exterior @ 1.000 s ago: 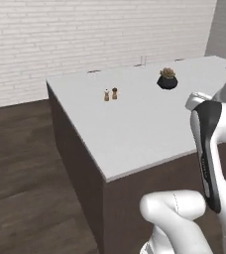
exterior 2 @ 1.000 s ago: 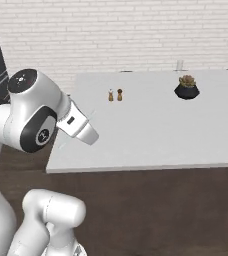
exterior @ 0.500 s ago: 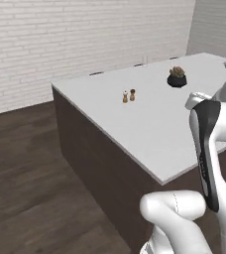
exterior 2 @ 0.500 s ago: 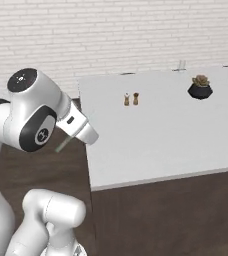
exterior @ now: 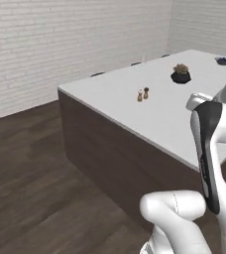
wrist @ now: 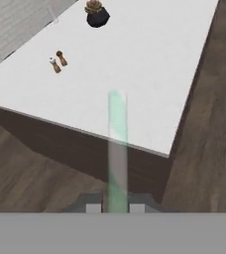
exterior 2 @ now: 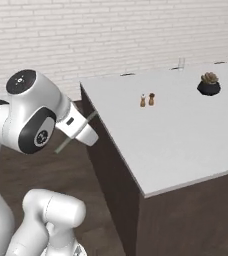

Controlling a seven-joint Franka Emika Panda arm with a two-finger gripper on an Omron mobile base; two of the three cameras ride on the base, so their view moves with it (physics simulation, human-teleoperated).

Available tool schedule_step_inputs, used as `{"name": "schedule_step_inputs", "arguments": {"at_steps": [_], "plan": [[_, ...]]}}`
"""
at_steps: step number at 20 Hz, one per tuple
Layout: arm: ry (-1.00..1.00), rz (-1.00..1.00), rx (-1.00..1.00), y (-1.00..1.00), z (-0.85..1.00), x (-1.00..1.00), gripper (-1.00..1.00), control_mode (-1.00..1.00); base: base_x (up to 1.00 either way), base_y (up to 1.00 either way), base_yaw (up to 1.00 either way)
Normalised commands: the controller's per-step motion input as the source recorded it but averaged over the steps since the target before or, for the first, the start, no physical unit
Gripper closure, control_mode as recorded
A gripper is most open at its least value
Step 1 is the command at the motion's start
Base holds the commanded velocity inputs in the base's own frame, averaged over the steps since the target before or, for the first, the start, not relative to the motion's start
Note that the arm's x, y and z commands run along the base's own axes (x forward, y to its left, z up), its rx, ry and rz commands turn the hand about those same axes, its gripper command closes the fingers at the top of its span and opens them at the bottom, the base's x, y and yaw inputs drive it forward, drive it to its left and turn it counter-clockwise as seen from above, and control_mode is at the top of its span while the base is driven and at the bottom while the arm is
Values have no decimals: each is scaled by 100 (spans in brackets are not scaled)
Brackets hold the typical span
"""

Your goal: Take a straw from the drawer in front and place it inside the glass cup on the dining counter.

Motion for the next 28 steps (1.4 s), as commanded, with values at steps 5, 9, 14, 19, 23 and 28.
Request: {"name": "schedule_step_inputs", "arguments": {"at_steps": [5, 9, 14, 19, 23, 28], "plan": [[0, 0, 0, 0, 0, 0, 100, 100, 76, 100, -29], [0, 0, 0, 0, 0, 0, 100, 100, 89, 100, -30], [0, 0, 0, 0, 0, 0, 100, 100, 90, 100, -32], [0, 0, 0, 0, 0, 0, 100, 100, 81, 100, -32], [0, 0, 0, 0, 0, 0, 100, 100, 73, 100, -33], [0, 0, 0, 0, 0, 0, 100, 100, 78, 100, -33]]}}
